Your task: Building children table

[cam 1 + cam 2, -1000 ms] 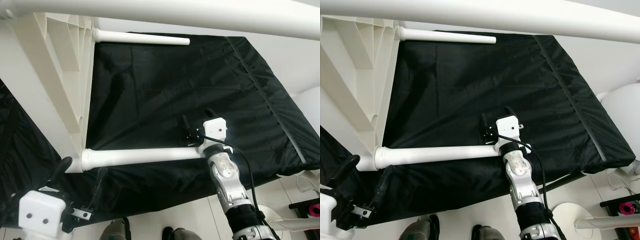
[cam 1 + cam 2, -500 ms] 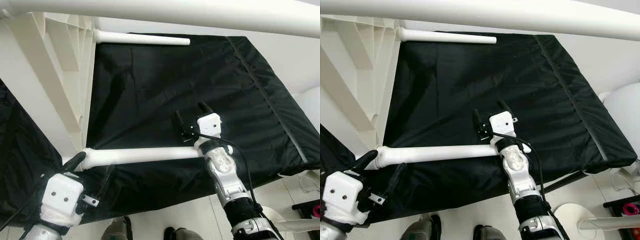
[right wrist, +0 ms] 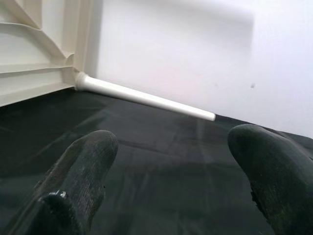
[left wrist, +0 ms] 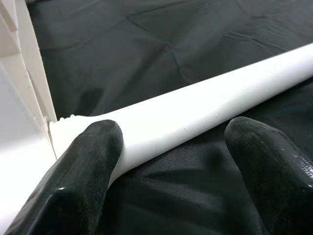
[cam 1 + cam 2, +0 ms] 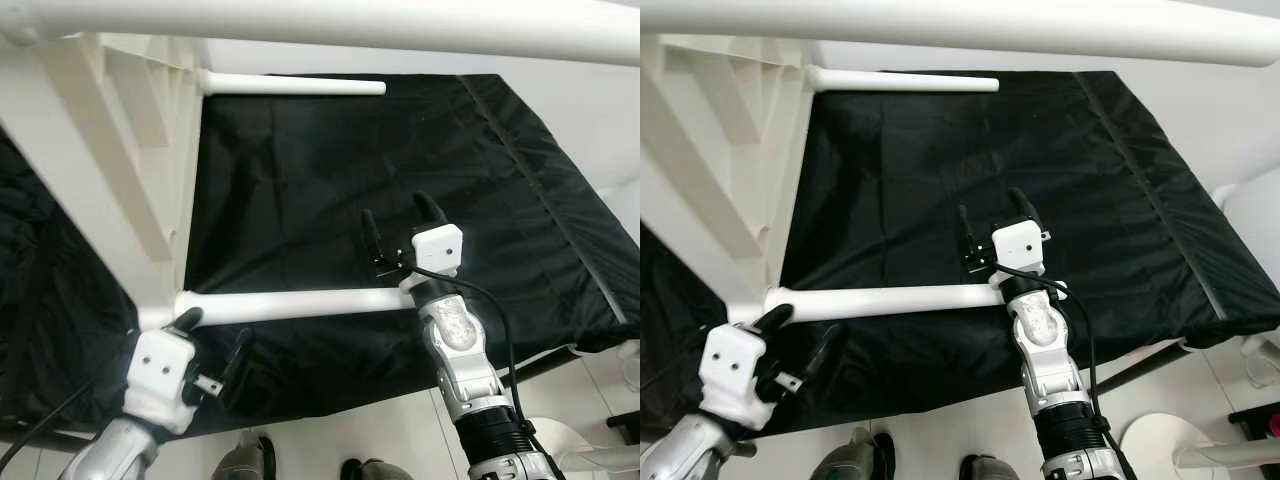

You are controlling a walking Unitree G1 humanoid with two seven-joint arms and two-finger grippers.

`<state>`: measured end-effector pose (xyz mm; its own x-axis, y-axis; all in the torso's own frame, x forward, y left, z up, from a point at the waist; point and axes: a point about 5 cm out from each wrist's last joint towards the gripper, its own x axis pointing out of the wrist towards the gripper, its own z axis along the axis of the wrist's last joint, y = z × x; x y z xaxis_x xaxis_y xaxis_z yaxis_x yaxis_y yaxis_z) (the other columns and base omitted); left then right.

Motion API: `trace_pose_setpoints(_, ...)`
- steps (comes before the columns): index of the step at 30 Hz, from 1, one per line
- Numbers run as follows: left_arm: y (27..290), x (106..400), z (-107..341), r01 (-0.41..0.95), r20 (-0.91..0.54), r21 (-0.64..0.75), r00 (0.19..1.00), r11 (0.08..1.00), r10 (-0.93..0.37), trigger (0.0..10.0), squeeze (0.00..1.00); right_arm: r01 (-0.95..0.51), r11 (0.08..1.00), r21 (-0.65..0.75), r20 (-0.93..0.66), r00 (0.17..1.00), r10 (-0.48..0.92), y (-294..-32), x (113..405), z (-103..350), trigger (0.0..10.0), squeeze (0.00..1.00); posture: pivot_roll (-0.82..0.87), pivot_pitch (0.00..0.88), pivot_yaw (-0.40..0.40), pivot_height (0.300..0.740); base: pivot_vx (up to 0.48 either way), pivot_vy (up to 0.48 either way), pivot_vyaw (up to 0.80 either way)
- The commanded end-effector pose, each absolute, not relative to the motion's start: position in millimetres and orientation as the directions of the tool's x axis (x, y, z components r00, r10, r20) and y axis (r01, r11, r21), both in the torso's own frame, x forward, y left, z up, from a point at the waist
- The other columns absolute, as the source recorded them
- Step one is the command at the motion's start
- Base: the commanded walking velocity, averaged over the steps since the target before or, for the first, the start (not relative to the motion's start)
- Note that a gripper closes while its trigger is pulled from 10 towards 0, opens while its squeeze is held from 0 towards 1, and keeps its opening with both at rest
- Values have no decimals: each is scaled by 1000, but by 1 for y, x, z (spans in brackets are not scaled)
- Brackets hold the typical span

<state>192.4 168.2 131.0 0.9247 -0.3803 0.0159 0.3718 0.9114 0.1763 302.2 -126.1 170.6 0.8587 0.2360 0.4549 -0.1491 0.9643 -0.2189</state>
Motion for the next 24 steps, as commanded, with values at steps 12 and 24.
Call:
trace_pose_setpoints(12,173,216,117,255,-37,122,967,959,-253,10000,0,-64,979,-193,438,887,144,-137,295,165,10000,0,38,167,31,740,0,0,0)
trace_pose_setpoints(24,194,234,122,110,2,116,994,987,-111,10000,0,-90,977,-193,389,907,161,-139,290,157,10000,0,9,155,40,740,0,0,0)
